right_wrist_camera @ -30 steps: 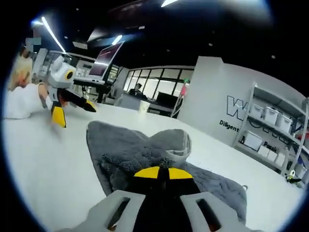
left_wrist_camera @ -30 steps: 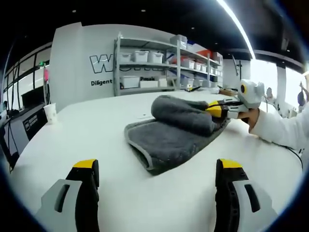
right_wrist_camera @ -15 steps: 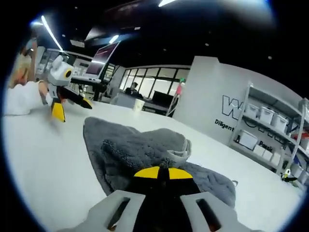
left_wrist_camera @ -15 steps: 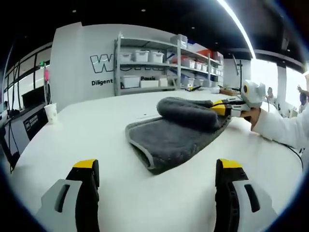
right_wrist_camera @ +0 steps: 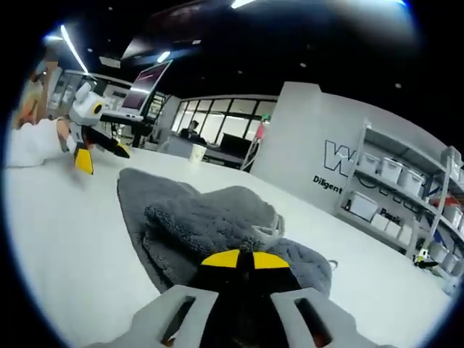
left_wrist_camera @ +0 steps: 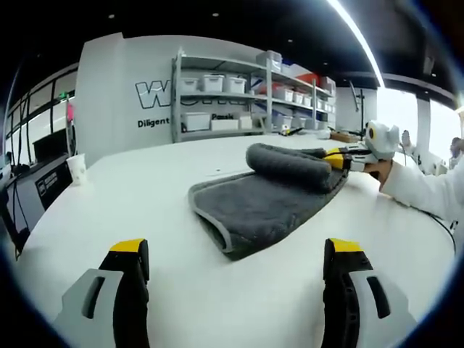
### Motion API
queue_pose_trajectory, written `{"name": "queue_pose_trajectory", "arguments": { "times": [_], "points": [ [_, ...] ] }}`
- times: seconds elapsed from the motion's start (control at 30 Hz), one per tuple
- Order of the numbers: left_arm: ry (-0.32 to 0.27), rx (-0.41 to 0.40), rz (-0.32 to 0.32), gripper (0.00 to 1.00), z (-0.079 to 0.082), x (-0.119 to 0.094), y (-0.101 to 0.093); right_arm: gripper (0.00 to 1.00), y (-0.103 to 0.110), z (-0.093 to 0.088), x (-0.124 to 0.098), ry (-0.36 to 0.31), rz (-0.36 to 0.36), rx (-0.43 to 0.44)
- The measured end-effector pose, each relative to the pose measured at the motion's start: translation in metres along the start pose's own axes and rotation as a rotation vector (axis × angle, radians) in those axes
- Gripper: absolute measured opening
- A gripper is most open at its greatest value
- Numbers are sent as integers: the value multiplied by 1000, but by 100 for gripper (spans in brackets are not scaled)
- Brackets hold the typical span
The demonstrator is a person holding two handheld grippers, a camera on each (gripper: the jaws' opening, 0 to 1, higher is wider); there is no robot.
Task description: Open the folded towel by lifting each exposed corner and separating the folded layers until the towel lies flat within the target outline without major curled edges
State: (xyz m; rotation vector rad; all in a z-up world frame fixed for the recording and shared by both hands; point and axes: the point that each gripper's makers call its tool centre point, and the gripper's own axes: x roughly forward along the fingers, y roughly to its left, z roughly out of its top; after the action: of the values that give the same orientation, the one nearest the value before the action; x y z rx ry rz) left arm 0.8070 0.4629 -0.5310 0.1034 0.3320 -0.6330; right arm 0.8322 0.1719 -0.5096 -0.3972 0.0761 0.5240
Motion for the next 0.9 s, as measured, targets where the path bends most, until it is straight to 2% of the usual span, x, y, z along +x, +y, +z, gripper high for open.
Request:
{"name": "queue_pose_trajectory", "arguments": {
  "times": [0.9],
  "points": [
    [5,1,4,98,-3,-3,-7,0,-43,-26,-33,38,-85,22]
  ]
}}
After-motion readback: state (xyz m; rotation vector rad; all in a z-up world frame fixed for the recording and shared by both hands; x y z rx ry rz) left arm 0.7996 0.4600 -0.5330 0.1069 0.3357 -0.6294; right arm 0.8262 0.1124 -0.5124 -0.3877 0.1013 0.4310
